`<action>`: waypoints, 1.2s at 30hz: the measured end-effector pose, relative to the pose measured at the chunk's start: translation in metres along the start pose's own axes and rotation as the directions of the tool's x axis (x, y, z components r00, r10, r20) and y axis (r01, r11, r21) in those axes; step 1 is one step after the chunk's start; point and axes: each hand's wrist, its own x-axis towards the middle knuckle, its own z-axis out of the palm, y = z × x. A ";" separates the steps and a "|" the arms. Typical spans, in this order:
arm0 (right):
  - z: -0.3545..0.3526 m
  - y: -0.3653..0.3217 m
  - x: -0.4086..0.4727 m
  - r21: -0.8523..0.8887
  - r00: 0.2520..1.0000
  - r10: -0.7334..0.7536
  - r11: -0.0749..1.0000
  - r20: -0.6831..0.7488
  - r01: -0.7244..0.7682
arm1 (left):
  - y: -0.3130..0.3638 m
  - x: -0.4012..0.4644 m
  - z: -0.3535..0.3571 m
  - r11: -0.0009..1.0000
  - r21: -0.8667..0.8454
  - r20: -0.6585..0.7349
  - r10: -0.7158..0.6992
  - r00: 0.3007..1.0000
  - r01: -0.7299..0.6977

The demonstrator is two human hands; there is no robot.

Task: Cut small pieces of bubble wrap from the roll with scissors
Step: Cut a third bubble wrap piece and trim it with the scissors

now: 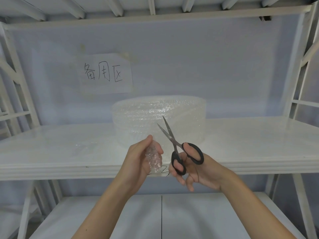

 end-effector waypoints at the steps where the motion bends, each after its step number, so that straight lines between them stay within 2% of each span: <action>1: 0.001 -0.001 0.001 -0.002 1.000 -0.008 1.000 -0.002 0.008 | 0.000 0.000 0.001 1.000 -0.003 0.004 -0.001 1.000 0.001; 15: 0.009 -0.003 0.010 -0.118 0.982 -0.141 0.985 -0.128 0.126 | 0.002 -0.010 0.017 0.999 -0.031 0.077 -0.006 0.997 0.008; 30: 0.008 -0.009 0.021 -0.177 0.968 -0.160 0.976 -0.192 0.126 | 0.001 -0.011 0.020 1.000 -0.012 0.093 0.006 0.996 -0.005; 36: 0.009 -0.010 0.026 -0.190 0.955 -0.168 0.974 -0.245 0.122 | 0.006 -0.012 0.022 1.000 0.001 0.061 0.011 0.998 -0.011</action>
